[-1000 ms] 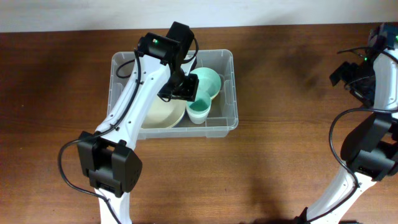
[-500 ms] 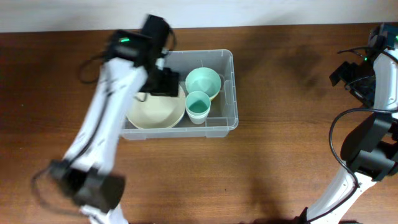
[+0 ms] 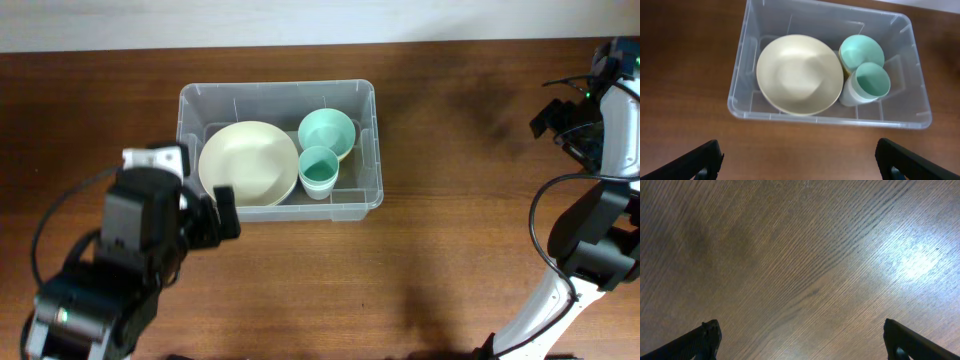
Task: Pack container
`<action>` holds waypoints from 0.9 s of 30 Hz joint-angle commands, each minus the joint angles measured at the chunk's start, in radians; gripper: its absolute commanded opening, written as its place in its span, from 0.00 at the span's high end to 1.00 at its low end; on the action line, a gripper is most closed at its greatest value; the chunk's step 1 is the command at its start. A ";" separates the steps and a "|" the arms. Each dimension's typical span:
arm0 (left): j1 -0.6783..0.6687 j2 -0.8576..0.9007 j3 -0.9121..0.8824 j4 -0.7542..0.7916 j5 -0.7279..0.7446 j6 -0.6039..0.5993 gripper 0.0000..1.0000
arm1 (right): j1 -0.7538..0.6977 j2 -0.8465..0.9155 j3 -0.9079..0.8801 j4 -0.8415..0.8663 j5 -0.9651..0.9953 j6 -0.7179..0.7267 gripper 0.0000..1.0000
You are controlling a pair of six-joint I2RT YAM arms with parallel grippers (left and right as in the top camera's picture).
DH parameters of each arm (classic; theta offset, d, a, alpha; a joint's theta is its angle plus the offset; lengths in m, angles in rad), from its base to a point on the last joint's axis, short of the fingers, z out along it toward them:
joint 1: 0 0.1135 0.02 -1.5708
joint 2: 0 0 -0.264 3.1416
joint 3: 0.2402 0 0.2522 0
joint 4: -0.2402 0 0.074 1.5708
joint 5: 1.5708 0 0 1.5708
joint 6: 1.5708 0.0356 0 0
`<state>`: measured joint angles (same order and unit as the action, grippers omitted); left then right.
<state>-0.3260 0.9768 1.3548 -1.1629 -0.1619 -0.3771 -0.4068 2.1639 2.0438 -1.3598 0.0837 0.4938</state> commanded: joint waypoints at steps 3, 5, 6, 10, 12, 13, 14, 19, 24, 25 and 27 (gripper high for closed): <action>0.000 -0.082 -0.046 -0.103 0.003 -0.023 0.00 | 0.001 -0.014 -0.002 0.000 0.002 0.002 0.01; 0.000 -0.083 -0.046 -0.122 0.069 -0.023 0.00 | 0.001 -0.014 -0.002 0.000 0.002 0.002 0.01; 0.000 -0.082 -0.046 -0.125 0.099 -0.023 0.00 | 0.001 -0.014 -0.002 0.000 0.002 0.002 0.01; 0.000 -0.082 -0.046 -0.138 0.100 -0.022 0.00 | 0.001 -0.014 -0.002 0.000 0.002 0.002 0.01; 0.000 -0.070 -0.051 -0.109 0.016 -0.015 0.00 | 0.001 -0.014 -0.002 0.000 0.002 0.002 0.01; -0.001 -0.060 -0.063 -0.072 0.004 0.040 0.00 | 0.001 -0.014 -0.002 0.000 0.002 0.002 0.01; -0.001 -0.055 -0.080 -0.030 0.005 0.107 0.00 | 0.001 -0.014 -0.002 0.000 0.002 0.002 0.01; 0.039 -0.084 -0.262 0.273 0.088 0.521 0.00 | 0.001 -0.014 -0.002 0.000 0.002 0.002 0.01; 0.200 -0.224 -0.568 0.611 0.254 0.603 0.00 | 0.001 -0.014 -0.002 0.000 0.002 0.002 0.01; 0.229 -0.261 -0.621 0.657 0.281 0.603 0.00 | 0.001 -0.014 -0.002 0.000 0.002 0.002 0.01; 0.279 -0.349 -0.727 0.738 0.317 0.603 0.00 | 0.001 -0.014 -0.002 0.000 0.002 0.002 0.01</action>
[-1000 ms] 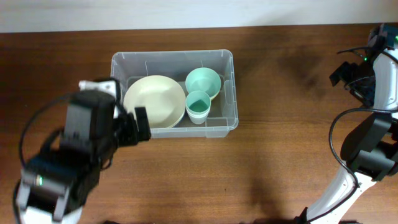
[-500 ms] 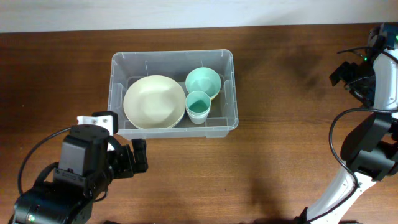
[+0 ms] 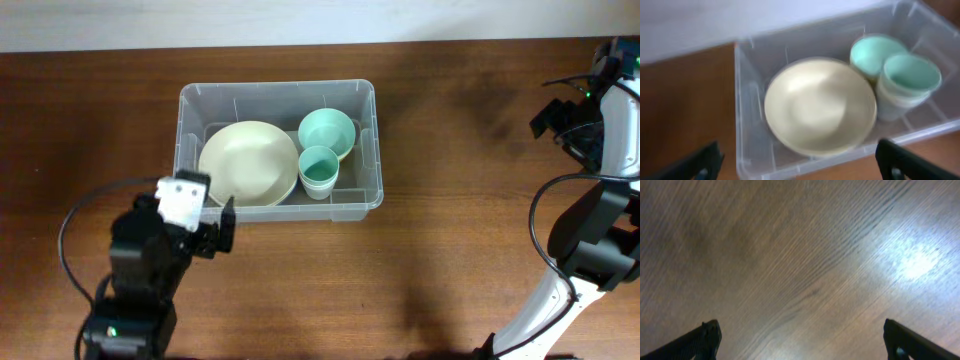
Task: Pack container
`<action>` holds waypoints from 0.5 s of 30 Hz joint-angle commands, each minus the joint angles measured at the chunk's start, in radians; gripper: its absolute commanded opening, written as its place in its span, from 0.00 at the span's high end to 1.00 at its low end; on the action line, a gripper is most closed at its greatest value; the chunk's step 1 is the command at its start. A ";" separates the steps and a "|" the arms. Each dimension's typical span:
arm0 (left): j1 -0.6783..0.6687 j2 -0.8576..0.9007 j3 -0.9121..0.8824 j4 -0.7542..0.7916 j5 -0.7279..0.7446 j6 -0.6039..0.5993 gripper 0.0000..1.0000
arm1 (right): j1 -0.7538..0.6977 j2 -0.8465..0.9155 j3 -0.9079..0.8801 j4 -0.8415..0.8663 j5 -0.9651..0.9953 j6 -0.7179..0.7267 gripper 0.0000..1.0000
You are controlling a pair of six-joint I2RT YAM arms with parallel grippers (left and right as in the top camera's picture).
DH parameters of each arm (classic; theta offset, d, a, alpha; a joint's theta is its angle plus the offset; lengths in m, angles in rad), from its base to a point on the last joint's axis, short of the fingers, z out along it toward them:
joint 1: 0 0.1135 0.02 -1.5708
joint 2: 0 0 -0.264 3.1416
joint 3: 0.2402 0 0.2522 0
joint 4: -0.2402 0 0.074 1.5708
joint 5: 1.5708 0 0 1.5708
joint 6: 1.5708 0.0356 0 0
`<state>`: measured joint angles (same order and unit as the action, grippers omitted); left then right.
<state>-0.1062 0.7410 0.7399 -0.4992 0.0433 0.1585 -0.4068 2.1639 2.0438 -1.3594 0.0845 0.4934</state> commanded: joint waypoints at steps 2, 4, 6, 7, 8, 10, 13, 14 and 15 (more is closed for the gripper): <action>0.079 -0.255 -0.240 0.150 0.116 0.068 0.00 | 0.001 -0.014 -0.002 0.000 0.002 0.002 0.01; 0.079 -0.345 -0.306 0.181 0.114 0.068 0.00 | 0.001 -0.014 -0.002 0.000 0.002 0.002 0.01; 0.079 -0.436 -0.364 0.207 0.114 0.068 0.00 | 0.001 -0.014 -0.002 0.000 0.002 0.002 0.01; 0.079 -0.492 -0.397 0.222 0.114 0.068 0.00 | 0.001 -0.014 -0.002 0.000 0.002 0.002 0.01; 0.079 -0.527 -0.416 0.227 0.114 0.068 0.00 | 0.001 -0.014 -0.002 0.000 0.002 0.002 0.01; 0.079 -0.595 -0.454 0.238 0.103 0.068 0.00 | 0.001 -0.014 -0.002 0.000 0.002 0.002 0.01; 0.079 -0.644 -0.490 0.260 0.076 0.068 0.00 | 0.001 -0.014 -0.002 0.000 0.002 0.002 0.01; 0.079 -0.669 -0.512 0.265 0.064 0.068 0.00 | 0.001 -0.014 -0.002 0.000 0.002 0.002 0.01; 0.079 -0.675 -0.518 0.267 0.062 0.068 0.00 | 0.001 -0.014 -0.002 0.000 0.002 0.002 0.01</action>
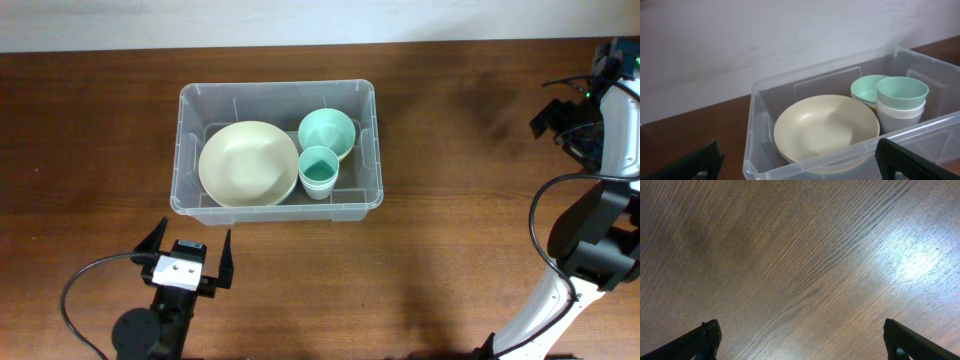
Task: Pack container
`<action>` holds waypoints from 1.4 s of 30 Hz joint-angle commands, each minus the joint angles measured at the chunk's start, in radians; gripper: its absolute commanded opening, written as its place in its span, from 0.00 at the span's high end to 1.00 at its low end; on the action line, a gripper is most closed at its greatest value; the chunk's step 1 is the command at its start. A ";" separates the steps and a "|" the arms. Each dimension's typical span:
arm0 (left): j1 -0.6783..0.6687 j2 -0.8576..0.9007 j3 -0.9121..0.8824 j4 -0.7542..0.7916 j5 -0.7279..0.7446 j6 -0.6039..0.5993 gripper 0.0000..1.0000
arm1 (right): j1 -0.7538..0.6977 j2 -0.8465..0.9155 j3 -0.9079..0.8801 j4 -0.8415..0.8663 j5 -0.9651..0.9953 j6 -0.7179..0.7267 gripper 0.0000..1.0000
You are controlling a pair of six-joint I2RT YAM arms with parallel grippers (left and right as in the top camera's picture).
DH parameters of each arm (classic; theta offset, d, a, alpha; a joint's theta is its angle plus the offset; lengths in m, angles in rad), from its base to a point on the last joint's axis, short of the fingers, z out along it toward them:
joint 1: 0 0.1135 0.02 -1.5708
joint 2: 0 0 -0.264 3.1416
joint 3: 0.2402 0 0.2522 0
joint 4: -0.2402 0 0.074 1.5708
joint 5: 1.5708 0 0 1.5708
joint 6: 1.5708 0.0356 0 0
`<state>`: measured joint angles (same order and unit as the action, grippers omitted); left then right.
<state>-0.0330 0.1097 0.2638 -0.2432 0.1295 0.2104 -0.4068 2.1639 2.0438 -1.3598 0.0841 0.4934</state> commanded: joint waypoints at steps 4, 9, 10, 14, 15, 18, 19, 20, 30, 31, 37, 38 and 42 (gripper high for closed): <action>0.005 -0.089 -0.110 0.100 -0.045 0.016 0.00 | 0.001 -0.014 -0.002 0.000 0.002 0.002 0.01; 0.005 -0.105 -0.222 0.264 -0.059 0.016 0.00 | 0.001 -0.014 -0.002 0.000 0.002 0.002 0.01; 0.005 -0.105 -0.233 0.272 -0.059 0.016 0.00 | 0.001 -0.014 -0.002 0.000 0.002 0.002 0.01; 0.005 -0.105 -0.256 0.235 -0.060 0.016 0.00 | 0.001 -0.014 -0.002 0.000 0.002 0.002 0.01; 0.005 -0.105 -0.256 0.212 -0.059 0.016 0.00 | 0.001 -0.014 -0.002 0.000 0.002 0.002 0.01; 0.005 -0.094 -0.254 0.167 -0.046 0.011 0.00 | 0.001 -0.014 -0.002 0.000 0.002 0.002 0.01; 0.005 -0.085 -0.254 0.168 -0.044 0.011 0.00 | 0.001 -0.014 -0.002 0.000 0.002 0.002 0.01; 0.005 -0.082 -0.254 0.168 -0.045 0.012 0.00 | 0.001 -0.014 -0.002 0.000 0.002 0.002 0.01; 0.005 -0.075 -0.254 0.168 -0.047 0.012 0.00 | 0.001 -0.014 -0.002 0.000 0.002 0.002 0.01; 0.005 -0.075 -0.254 0.168 -0.047 0.012 0.00 | 0.001 -0.014 -0.002 0.000 0.002 0.002 0.01; 0.005 -0.075 -0.254 0.168 -0.047 0.012 0.00 | 0.001 -0.014 -0.002 0.000 0.002 0.002 0.01; 0.005 -0.075 -0.254 0.168 -0.047 0.012 0.00 | 0.001 -0.014 -0.002 0.000 0.002 0.002 0.01; 0.005 -0.075 -0.254 0.168 -0.047 0.012 0.00 | 0.001 -0.014 -0.002 0.000 0.002 0.002 0.01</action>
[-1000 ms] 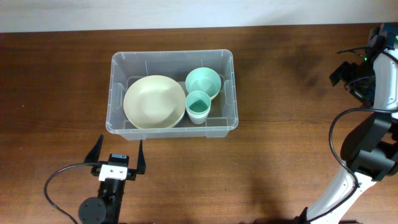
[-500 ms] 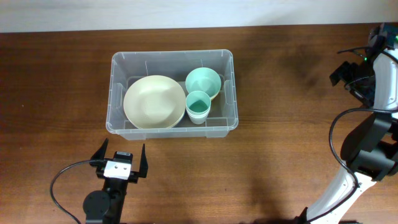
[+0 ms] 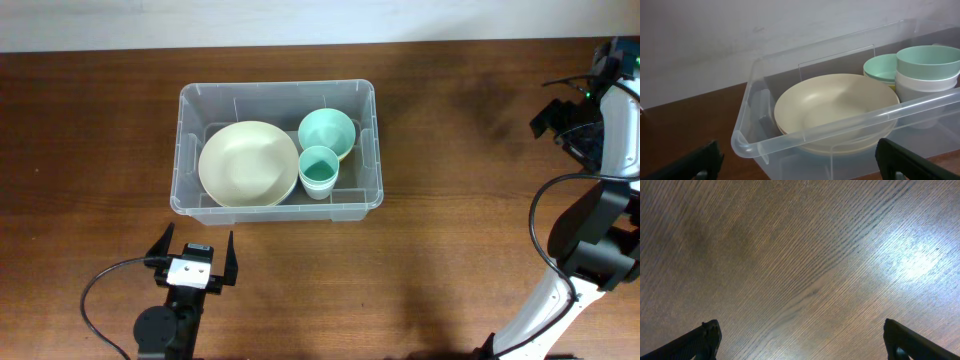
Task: Pack container
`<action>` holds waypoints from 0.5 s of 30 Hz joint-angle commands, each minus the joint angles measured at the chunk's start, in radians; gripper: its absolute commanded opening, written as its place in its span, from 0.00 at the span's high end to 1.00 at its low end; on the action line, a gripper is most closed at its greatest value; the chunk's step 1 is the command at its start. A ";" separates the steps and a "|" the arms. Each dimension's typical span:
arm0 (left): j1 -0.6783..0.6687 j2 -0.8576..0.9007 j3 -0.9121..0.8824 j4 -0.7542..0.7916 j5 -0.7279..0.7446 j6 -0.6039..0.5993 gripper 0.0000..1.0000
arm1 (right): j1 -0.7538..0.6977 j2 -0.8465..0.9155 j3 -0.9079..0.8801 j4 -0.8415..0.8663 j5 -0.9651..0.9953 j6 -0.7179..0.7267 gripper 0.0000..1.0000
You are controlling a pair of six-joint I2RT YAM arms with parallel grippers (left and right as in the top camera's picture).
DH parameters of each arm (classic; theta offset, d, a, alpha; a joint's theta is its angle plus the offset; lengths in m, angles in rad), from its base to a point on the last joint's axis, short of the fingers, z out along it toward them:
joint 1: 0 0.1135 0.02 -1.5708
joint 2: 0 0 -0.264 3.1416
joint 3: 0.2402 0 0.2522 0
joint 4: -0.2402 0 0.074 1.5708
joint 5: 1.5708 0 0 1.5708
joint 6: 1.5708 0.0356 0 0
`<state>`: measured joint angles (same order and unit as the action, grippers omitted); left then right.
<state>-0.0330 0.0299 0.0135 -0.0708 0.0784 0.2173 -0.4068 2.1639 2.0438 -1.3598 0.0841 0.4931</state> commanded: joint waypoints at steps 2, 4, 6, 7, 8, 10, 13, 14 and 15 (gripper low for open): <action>0.005 0.005 -0.004 -0.004 0.004 0.005 0.00 | 0.001 -0.014 -0.002 0.000 0.002 0.003 0.01; 0.005 0.005 -0.004 -0.004 0.004 0.005 0.00 | 0.001 -0.014 -0.002 0.000 0.002 0.003 0.01; 0.005 0.005 -0.004 -0.004 0.004 0.005 0.00 | 0.001 -0.014 -0.002 0.000 0.002 0.003 0.01; 0.005 0.005 -0.004 -0.004 0.004 0.005 0.00 | 0.001 -0.014 -0.002 0.000 0.002 0.002 0.01; 0.005 0.005 -0.004 -0.004 0.004 0.005 0.00 | 0.001 -0.014 -0.002 0.000 0.002 0.003 0.01; 0.005 0.005 -0.004 -0.004 0.004 0.005 0.00 | 0.001 -0.014 -0.002 0.000 0.002 0.002 0.01; 0.005 0.005 -0.004 -0.004 0.004 0.005 0.00 | 0.003 -0.014 -0.002 0.000 0.002 0.002 0.01; 0.005 0.005 -0.004 -0.004 0.004 0.005 0.00 | 0.005 -0.014 -0.002 0.000 0.002 0.002 0.01; 0.005 0.005 -0.004 -0.004 0.004 0.005 0.00 | 0.008 -0.014 -0.002 0.023 0.026 0.002 0.01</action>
<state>-0.0330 0.0299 0.0135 -0.0708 0.0784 0.2173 -0.4061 2.1639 2.0438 -1.3598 0.0841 0.4934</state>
